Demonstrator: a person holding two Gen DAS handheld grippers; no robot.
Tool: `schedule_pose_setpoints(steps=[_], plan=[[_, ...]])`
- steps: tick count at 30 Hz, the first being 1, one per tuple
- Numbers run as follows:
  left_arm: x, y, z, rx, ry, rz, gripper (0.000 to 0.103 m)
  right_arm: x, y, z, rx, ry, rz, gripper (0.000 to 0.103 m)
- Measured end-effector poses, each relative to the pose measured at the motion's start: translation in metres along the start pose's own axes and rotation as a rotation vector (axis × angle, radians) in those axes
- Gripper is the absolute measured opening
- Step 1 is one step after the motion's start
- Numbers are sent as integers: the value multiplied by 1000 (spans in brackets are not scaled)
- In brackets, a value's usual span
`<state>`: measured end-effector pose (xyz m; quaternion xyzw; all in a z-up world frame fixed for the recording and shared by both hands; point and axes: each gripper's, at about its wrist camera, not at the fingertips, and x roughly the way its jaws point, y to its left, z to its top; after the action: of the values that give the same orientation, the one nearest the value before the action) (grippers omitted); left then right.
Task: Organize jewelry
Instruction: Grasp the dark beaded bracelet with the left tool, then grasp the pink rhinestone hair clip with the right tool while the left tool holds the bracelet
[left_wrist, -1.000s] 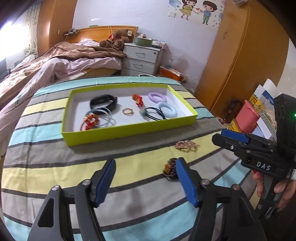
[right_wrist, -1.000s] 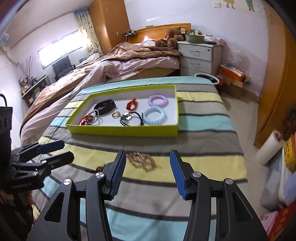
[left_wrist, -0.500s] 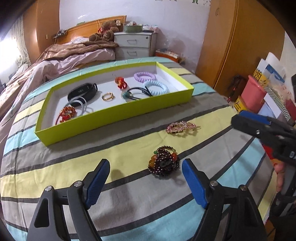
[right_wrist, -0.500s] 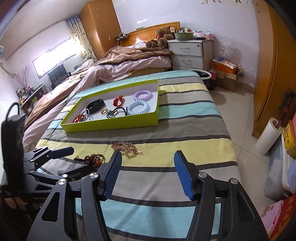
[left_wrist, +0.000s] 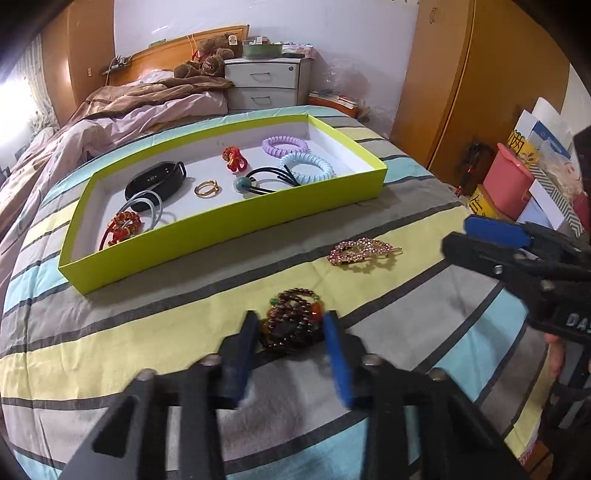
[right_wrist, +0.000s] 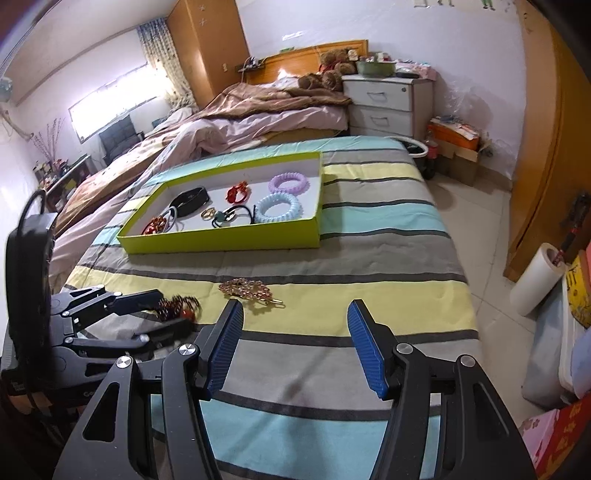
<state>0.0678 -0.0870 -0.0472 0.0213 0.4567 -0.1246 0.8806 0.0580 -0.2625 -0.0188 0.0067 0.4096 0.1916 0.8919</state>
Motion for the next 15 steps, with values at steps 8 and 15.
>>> schedule_pose_setpoints(steps=[8, 15], plan=[[-7, 19, -5, -40, -7, 7, 31, 28, 8, 11, -63, 67, 74, 59], [-13, 42, -11, -73, -5, 27, 31, 50, 19, 13, -139, 137, 96, 59]])
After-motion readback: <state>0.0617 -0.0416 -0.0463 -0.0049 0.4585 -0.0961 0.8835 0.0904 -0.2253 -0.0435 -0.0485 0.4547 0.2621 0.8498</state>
